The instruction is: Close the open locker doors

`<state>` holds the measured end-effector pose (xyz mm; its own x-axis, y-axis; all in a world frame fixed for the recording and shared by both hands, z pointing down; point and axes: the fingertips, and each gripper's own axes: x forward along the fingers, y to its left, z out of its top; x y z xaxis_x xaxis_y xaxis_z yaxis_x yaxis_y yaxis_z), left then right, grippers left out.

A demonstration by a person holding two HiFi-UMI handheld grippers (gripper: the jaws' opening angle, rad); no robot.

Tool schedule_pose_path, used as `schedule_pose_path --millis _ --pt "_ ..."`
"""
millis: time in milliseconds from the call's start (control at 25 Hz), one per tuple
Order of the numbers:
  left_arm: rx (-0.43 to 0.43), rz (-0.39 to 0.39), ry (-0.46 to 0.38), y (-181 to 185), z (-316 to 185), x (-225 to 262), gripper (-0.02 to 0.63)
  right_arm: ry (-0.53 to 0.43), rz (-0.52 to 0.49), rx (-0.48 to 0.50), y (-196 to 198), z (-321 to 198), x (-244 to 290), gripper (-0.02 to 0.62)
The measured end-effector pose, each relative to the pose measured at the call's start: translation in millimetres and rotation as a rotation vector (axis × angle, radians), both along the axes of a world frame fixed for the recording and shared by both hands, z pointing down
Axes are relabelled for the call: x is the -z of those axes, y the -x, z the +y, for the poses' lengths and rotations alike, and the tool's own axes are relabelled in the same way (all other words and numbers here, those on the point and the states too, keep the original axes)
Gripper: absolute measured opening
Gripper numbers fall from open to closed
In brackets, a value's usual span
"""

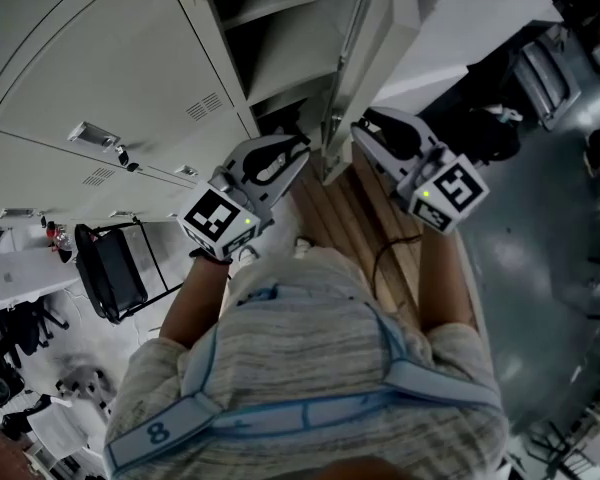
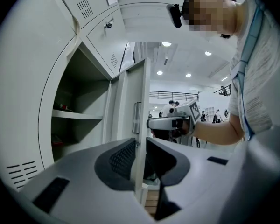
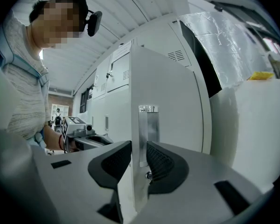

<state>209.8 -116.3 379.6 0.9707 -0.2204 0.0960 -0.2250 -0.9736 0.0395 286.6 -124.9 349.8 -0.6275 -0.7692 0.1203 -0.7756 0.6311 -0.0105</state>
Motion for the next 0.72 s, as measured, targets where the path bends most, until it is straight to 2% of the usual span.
schedule_pose_path --millis 520,720 --pt "0.039 0.007 -0.004 34 -5 0 0.063 -0.007 0.019 -0.003 30 -20 1 0.084" --pt "0.058 0.016 0.006 46 -6 2 0.062 -0.016 0.079 -0.014 39 -28 1 0.101"
